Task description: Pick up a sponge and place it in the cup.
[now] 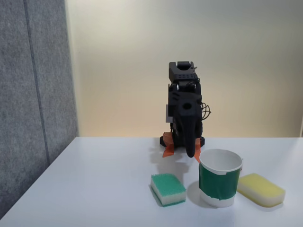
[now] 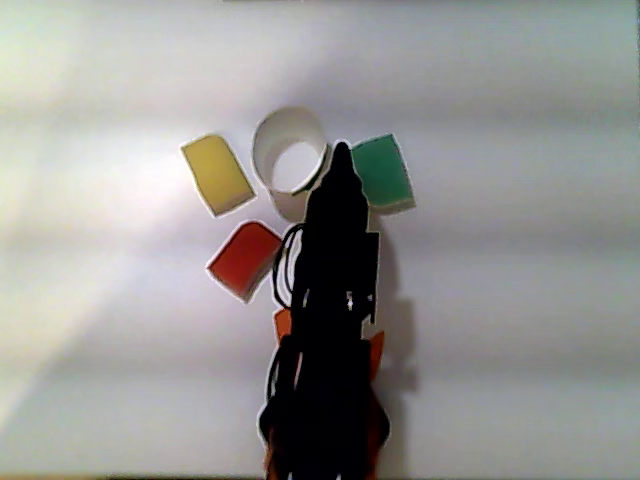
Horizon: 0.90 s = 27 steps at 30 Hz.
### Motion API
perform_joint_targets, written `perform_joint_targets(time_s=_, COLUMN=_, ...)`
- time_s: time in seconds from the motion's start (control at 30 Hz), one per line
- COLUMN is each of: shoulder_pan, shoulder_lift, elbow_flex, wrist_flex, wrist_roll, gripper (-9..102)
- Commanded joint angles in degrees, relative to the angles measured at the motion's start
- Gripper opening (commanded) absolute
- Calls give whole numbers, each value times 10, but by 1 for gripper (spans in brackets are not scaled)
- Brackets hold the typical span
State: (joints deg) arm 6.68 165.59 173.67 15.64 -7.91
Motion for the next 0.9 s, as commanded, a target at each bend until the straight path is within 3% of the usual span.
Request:
perform_joint_targets(time_s=0.0, shoulder_pan=-98, shoulder_lift=93, elbow_flex=4, wrist_flex=302, wrist_roll=119, gripper=0)
perform_joint_targets(time_s=0.67, shoulder_pan=-91, shoulder_lift=120, elbow_flex=23, wrist_flex=301, wrist_roll=113, gripper=0)
perform_joint_targets(time_s=0.87, shoulder_pan=-89, shoulder_lift=134, elbow_flex=4, wrist_flex=334, wrist_roll=102, gripper=0)
